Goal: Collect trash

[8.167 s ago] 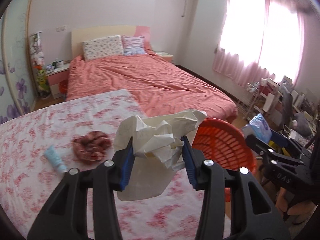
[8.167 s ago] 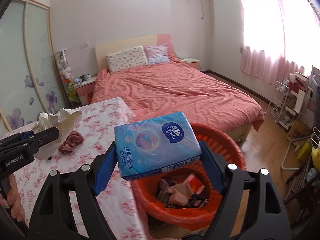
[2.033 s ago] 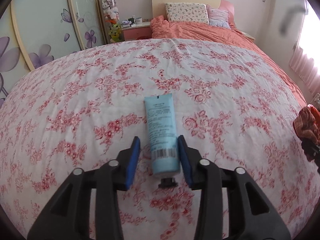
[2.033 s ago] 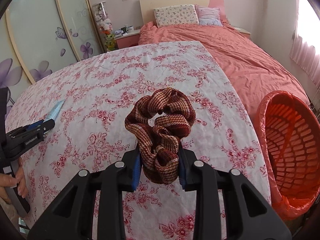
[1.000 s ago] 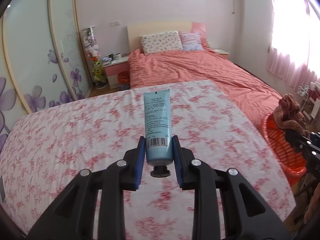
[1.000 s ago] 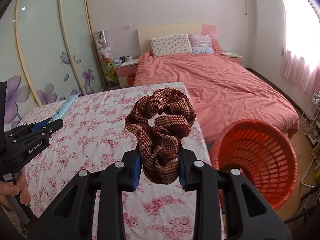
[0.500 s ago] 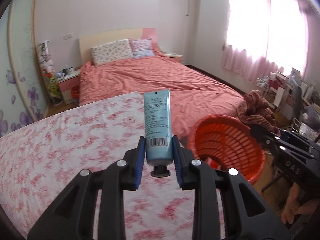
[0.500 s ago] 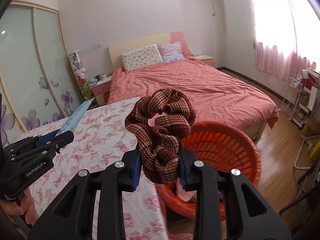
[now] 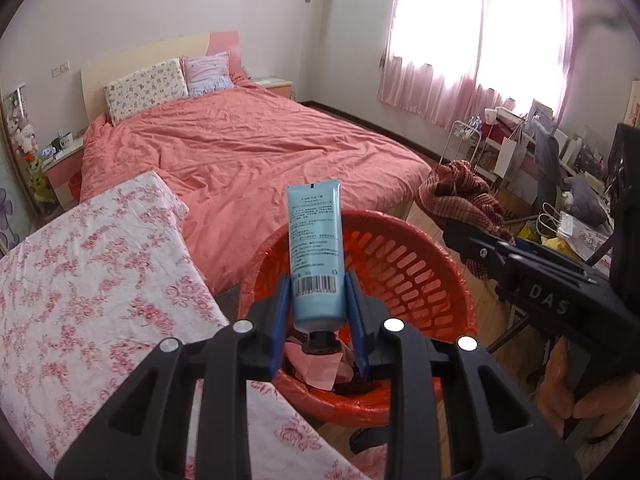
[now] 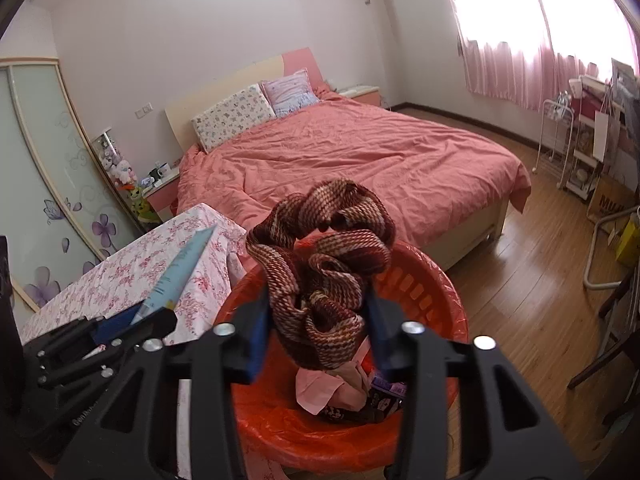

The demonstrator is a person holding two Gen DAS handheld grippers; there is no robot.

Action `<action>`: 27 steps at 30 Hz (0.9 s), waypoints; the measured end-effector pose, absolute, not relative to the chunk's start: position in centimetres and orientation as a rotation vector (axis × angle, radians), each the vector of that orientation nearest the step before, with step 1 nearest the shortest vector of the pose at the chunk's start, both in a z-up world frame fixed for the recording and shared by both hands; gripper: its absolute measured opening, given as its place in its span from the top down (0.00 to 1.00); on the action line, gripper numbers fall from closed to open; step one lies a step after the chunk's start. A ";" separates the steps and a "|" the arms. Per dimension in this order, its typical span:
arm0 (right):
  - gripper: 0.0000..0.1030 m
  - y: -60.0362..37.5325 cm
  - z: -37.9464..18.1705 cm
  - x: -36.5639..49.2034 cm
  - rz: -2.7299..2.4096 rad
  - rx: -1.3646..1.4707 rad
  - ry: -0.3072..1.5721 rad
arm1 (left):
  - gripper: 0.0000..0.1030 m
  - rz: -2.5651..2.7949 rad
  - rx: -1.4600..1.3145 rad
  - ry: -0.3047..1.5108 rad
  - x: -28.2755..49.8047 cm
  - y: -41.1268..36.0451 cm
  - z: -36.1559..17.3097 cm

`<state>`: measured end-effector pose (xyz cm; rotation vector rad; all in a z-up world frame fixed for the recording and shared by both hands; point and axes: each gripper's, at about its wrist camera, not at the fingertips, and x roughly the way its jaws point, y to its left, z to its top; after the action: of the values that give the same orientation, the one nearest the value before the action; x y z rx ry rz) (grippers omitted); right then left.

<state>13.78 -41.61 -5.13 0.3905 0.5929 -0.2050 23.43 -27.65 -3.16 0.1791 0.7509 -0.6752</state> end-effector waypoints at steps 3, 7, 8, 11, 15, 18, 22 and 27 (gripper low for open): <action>0.38 -42.3 -5.9 14.1 -0.204 0.398 0.604 | 0.54 -0.652 0.170 0.775 24.5 -27.9 -4.4; 0.32 -42.4 -6.4 13.6 -0.214 0.405 0.609 | 0.50 -0.594 0.164 0.787 25.4 -26.1 -5.3; 0.29 -42.4 -6.4 13.4 -0.218 0.401 0.605 | 0.49 -0.583 0.164 0.783 25.3 -25.6 -5.2; 0.22 -41.1 -5.3 12.4 -0.245 0.342 0.579 | 0.41 -0.537 0.171 0.739 24.4 -23.6 -4.3; 0.05 -38.6 -3.0 9.9 -0.283 0.244 0.489 | 0.28 -0.482 0.165 0.652 21.7 -20.0 -2.2; 0.02 -36.1 -1.3 7.4 -0.317 0.179 0.407 | 0.18 -0.439 0.144 0.596 18.9 -16.7 -0.5; 0.02 -32.5 0.0 4.5 -0.371 0.091 0.368 | 0.05 -0.354 0.126 0.534 15.0 -12.6 1.0; 0.02 -29.4 0.0 0.9 -0.414 0.074 0.338 | 0.04 -0.253 0.112 0.474 10.5 -8.6 1.7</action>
<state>0.92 -29.44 -0.03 0.0743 0.3384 -0.4141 10.48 -8.56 1.72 0.1124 0.4739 -0.2533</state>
